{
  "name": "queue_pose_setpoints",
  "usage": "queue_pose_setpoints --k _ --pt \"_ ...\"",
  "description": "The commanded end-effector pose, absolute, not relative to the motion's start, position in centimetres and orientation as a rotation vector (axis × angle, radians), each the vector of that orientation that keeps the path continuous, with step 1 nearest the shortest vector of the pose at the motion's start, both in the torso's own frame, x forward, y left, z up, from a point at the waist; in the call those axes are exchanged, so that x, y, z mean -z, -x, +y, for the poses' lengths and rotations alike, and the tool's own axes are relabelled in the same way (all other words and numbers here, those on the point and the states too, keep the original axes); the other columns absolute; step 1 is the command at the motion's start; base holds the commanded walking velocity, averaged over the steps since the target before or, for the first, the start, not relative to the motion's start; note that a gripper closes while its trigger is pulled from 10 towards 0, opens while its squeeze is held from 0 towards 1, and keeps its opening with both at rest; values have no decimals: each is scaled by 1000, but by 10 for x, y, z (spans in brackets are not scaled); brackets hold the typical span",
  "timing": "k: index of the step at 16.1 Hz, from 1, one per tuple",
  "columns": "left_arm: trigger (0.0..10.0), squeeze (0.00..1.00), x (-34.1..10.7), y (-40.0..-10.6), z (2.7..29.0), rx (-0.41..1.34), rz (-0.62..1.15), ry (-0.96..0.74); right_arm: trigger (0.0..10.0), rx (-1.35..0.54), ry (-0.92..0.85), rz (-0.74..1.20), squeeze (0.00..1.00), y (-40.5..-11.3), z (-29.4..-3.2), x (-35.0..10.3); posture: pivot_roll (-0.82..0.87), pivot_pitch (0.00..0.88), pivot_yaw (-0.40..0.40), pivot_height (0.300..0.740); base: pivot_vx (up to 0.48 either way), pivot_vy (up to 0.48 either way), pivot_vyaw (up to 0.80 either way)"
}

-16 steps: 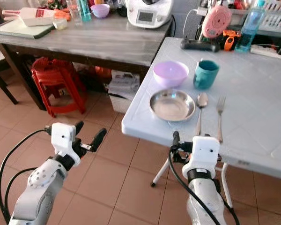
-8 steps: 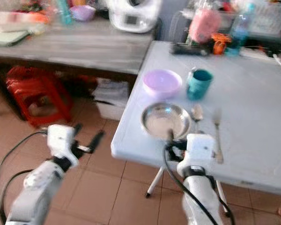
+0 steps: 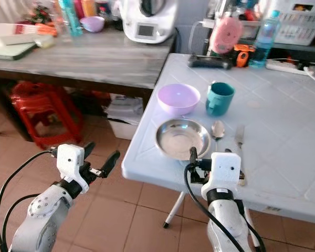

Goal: Setting the table

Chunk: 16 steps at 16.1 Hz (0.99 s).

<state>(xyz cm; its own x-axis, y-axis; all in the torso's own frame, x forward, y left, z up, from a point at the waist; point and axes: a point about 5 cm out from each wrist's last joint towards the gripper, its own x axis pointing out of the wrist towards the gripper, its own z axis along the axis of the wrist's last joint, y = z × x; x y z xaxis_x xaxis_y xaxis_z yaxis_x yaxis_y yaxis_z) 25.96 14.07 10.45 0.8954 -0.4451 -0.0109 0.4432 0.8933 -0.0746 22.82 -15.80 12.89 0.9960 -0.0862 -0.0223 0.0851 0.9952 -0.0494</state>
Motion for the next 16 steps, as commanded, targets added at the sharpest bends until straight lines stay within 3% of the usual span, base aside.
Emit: queue_pose_setpoints --k 1,8,16 --pt "10000 0 -111 -257 139 507 -3 29 10000 104 60 14 0 -227 -161 -132 -18 90 22 740 0 0 0" --pt "10000 0 -112 -259 141 578 -7 -17 10000 230 62 44 0 -226 -184 -129 -27 100 25 740 0 0 0" --pt "10000 0 -115 -253 126 658 -32 4 10000 225 5 60 0 -242 -201 -132 -37 132 26 740 0 0 0"
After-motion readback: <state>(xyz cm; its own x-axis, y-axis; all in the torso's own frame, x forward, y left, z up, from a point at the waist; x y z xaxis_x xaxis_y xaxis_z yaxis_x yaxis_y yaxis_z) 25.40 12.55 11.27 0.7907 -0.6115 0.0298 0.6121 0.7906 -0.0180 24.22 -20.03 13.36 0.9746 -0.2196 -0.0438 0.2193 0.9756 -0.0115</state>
